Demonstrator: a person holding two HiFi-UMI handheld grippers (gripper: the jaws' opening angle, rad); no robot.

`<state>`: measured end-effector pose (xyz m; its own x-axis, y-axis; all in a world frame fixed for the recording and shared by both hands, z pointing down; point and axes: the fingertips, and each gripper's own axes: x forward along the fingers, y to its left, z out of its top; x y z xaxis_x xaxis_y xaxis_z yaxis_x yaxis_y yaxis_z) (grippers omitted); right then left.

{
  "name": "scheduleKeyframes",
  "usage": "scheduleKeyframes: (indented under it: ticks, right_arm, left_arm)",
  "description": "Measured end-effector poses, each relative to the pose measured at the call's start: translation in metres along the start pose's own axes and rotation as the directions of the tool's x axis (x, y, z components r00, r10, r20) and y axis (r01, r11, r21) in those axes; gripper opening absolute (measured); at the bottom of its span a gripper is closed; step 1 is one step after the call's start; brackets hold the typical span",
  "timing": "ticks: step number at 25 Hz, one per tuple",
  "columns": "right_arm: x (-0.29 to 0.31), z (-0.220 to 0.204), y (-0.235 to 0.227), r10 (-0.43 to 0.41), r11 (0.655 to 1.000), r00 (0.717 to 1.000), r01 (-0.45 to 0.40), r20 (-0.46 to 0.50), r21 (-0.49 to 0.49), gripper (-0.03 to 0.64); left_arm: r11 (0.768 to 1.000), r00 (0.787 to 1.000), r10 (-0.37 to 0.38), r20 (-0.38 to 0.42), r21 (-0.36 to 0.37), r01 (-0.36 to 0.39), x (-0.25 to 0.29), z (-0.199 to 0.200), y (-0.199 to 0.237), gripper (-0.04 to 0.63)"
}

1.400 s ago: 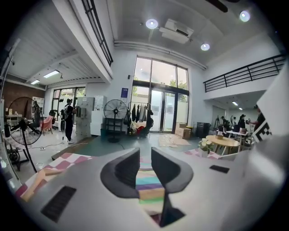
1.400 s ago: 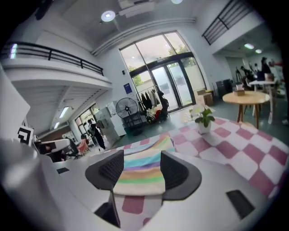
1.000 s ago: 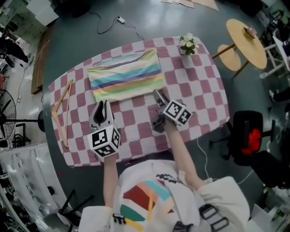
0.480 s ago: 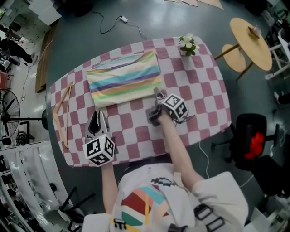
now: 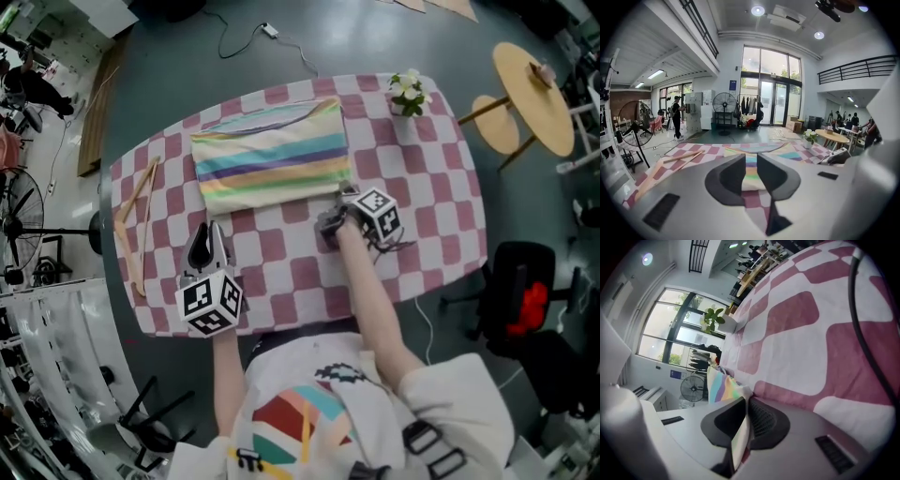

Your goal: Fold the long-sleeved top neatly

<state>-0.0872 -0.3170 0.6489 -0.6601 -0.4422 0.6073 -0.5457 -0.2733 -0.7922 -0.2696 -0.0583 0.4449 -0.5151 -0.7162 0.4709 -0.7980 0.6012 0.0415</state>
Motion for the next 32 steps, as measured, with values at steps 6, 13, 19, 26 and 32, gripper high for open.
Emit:
scheduleKeyframes:
  ticks: [6,13,19,26,32]
  right_arm:
    - [-0.011,0.001,0.067,0.089,0.947,0.991,-0.054,0.098,-0.317,0.015]
    - [-0.001,-0.029,0.165,0.174,0.797,0.979,-0.077,0.106,-0.599,0.015]
    - [0.010,-0.143,0.257,0.307,0.336,0.943,-0.233,-0.127,-0.913,0.014]
    - [0.008,-0.362,0.152,-0.253,-0.557,0.817,-0.561,-0.518,-0.613,0.014]
    - [0.024,-0.383,0.089,-0.328,-0.695,0.846,-0.518,-0.421,-0.499,0.015]
  left_arm:
    - [0.999,1.000,0.014,0.013,-0.045,-0.014,-0.003,-0.004,0.047,0.074]
    - [0.989,0.998,0.065,0.023,-0.134,-0.061,-0.020,-0.013,0.111,0.074]
    - [0.980,0.994,0.107,0.028,-0.170,-0.100,-0.034,-0.018,0.154,0.074]
    - [0.968,0.989,0.148,-0.013,-0.203,-0.147,-0.051,-0.044,0.182,0.074]
    - [0.953,0.982,0.184,-0.052,-0.235,-0.191,-0.066,-0.070,0.204,0.074]
